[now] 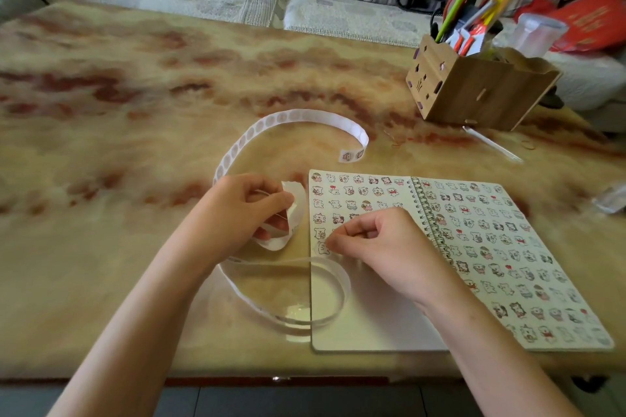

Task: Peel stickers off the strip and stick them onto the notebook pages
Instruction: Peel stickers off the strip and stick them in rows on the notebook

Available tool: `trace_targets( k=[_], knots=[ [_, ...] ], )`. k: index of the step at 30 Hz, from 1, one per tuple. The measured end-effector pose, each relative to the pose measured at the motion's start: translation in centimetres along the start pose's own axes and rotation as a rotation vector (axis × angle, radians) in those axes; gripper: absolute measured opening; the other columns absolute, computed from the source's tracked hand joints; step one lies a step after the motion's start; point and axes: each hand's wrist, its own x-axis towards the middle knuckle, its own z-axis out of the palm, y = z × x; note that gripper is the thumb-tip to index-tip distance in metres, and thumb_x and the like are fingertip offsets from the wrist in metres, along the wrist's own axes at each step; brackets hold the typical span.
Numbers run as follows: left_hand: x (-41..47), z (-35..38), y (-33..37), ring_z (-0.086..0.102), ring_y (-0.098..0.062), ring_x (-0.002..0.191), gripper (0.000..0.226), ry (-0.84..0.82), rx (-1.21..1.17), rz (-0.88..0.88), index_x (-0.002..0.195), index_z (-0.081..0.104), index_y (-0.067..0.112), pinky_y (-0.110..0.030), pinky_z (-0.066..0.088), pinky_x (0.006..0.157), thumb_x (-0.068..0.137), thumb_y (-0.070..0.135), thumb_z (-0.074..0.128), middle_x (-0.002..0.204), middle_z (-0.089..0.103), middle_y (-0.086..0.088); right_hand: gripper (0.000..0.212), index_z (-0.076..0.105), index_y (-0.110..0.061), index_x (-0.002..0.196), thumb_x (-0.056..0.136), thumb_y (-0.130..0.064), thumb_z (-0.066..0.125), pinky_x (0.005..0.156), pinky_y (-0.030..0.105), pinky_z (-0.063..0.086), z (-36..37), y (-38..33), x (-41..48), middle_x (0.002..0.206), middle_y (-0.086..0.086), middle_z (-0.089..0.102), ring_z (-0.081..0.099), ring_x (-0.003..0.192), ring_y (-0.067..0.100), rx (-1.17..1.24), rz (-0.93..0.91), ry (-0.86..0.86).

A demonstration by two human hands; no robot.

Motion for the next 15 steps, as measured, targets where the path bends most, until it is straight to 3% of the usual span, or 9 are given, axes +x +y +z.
trace_targets(
  k=[3, 9, 15],
  knots=[
    [-0.01, -0.06, 0.02, 0.065, -0.007, 0.052, 0.009, -0.004, -0.001, 0.000, 0.082, 0.069, 0.009, -0.024, 0.056, 0.063, 0.086, 0.017, 0.066, 0.060, 0.070, 0.001, 0.011, 0.075, -0.009, 0.074, 0.078, -0.019, 0.073, 0.061, 0.027, 0.035, 0.25, 0.36, 0.07, 0.067, 0.013, 0.069, 0.047, 0.058, 0.012, -0.004, -0.005, 0.012],
    [0.00, -0.02, 0.05, 0.064, -0.006, 0.051, 0.009, -0.005, -0.013, -0.004, 0.083, 0.068, 0.006, -0.021, 0.055, 0.058, 0.086, 0.015, 0.066, 0.058, 0.070, 0.002, 0.011, 0.075, -0.009, 0.074, 0.079, -0.019, 0.072, 0.064, 0.028, 0.037, 0.27, 0.52, 0.08, 0.080, 0.024, 0.069, 0.049, 0.062, 0.014, -0.005, -0.025, 0.008],
    [0.05, 0.00, 0.12, 0.064, -0.005, 0.049, 0.008, -0.007, -0.023, -0.010, 0.081, 0.068, 0.008, -0.018, 0.054, 0.055, 0.086, 0.014, 0.066, 0.056, 0.069, 0.003, 0.009, 0.076, -0.010, 0.077, 0.079, -0.019, 0.075, 0.056, 0.012, 0.039, -0.58, -0.05, -0.44, 0.075, 0.007, 0.074, 0.056, 0.062, 0.010, 0.045, -0.002, -0.032]
  ],
)
